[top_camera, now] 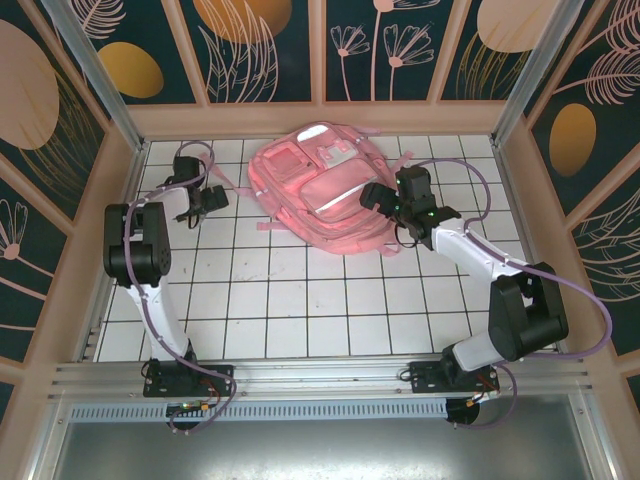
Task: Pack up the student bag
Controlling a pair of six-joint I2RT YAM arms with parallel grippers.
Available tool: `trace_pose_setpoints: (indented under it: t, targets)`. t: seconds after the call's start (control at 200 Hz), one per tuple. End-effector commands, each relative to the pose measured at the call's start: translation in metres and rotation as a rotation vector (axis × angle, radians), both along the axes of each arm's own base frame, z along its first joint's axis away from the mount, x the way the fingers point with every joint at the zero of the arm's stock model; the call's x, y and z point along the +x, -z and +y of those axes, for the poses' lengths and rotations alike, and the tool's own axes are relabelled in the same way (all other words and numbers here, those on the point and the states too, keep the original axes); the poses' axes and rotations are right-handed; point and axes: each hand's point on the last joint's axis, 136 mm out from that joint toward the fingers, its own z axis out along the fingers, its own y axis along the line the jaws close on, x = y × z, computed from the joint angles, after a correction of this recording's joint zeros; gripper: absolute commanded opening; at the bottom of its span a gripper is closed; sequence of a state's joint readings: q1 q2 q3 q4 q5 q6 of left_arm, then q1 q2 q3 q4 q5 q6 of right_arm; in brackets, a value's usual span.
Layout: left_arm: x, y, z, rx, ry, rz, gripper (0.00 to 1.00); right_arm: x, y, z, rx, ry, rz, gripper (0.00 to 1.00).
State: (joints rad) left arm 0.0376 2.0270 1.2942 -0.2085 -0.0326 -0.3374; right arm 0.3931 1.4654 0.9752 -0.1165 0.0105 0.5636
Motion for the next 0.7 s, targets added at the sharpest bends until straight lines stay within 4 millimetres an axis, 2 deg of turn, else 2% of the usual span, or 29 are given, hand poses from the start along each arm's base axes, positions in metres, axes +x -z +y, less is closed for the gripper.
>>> trace_pose_setpoints:
  t: [0.0, 0.165, 0.31, 0.5, 0.575, 0.655, 0.695]
  targets:
    - [-0.022, 0.003, -0.015, -0.107, -0.011, 0.031, 0.95, 0.010, -0.010, 0.004, 0.018, 0.026, -0.031, 0.99]
    - [-0.044, 0.015, -0.019, -0.099, -0.023, 0.072, 0.89, 0.014, -0.006, 0.011, 0.028, 0.012, -0.021, 0.99]
    - [-0.052, 0.025, -0.025, -0.070, -0.009, 0.114, 0.80, 0.016, -0.006, 0.016, 0.022, -0.001, -0.018, 0.99]
    - [-0.052, 0.039, -0.011, 0.029, -0.026, 0.187, 0.58, 0.016, -0.007, 0.015, 0.014, 0.006, -0.019, 0.99]
    - [-0.055, 0.041, -0.006, 0.069, -0.032, 0.202, 0.58, 0.017, -0.008, 0.014, 0.010, 0.009, -0.022, 0.99]
    - [-0.059, 0.044, -0.007, 0.080, -0.033, 0.216, 0.69, 0.018, -0.008, 0.016, 0.011, 0.006, -0.023, 0.99]
    - [-0.061, 0.046, -0.008, 0.078, -0.028, 0.224, 0.70, 0.019, -0.008, 0.017, 0.012, 0.002, -0.023, 0.99]
